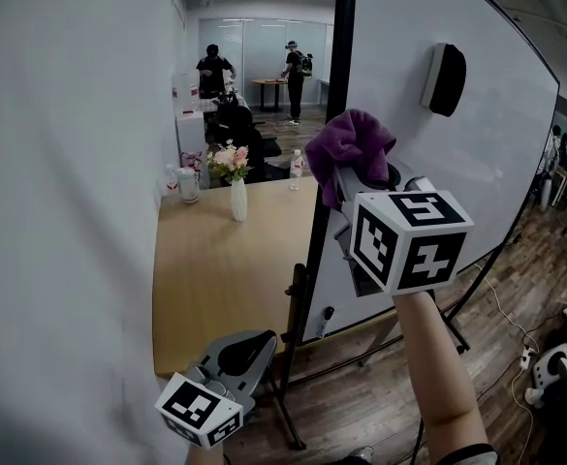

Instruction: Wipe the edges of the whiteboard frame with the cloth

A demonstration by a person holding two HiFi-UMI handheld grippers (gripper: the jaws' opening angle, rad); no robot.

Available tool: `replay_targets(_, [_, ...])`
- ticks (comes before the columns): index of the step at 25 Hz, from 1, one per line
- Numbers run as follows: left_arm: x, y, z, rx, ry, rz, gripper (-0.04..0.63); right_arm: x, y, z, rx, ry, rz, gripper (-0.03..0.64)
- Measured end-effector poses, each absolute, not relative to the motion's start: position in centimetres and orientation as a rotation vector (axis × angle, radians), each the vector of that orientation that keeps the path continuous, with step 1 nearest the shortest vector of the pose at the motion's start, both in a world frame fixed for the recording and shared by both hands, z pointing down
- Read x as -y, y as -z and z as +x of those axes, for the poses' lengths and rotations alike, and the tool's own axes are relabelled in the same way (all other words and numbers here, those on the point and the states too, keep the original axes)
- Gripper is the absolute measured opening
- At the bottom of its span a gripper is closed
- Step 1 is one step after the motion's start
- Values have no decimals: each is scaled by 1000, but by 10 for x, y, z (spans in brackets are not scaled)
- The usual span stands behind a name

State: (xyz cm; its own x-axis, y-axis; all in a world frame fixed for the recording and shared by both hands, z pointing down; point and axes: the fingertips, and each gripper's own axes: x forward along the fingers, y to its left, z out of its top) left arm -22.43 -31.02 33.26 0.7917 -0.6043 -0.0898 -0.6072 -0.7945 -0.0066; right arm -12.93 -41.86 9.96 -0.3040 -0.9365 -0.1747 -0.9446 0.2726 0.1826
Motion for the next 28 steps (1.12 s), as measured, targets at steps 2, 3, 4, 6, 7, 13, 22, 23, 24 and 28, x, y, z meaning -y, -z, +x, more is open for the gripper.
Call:
replay_targets(2, [309,-334,-224,-999,-128,-2942,17,419,-104,-129,-2484,-381,-1835,60])
replay_targets(3, [308,-335,-224,-1001,-127,-2943,16,419,-106,-129,-2486,-376,-1836,60])
replay_targets(4, [306,-335,-224,-1001,-125,-2946,17,419,-108,-129,-2488,-371,-1836,60])
replay_targets(6, [304,-337,-223,-998,-125,-2951,17,418,-113,-129,-2491,-362,-1837,60])
replay_targets(7, [303,-338,-223,-998,-125,-2953,17,418,-115,-129,-2492,-357,-1837,60])
replay_targets(13, [299,-343,-223,-1007,-120,-2963,17,419,-132,-128,-2497,-326,-1840,60])
replay_targets(22, [294,-350,-220,-1032,-113,-2969,17,420,-163,-129,-2535,-281,-1857,60])
replay_targets(23, [294,-351,-220,-1034,-111,-2970,17,420,-166,-129,-2538,-279,-1860,60])
replay_targets(24, [293,-352,-220,-1036,-110,-2970,17,420,-170,-129,-2540,-276,-1863,60])
replay_targets(28, [292,-355,-218,-1037,-103,-2974,17,421,-181,-128,-2546,-260,-1863,60])
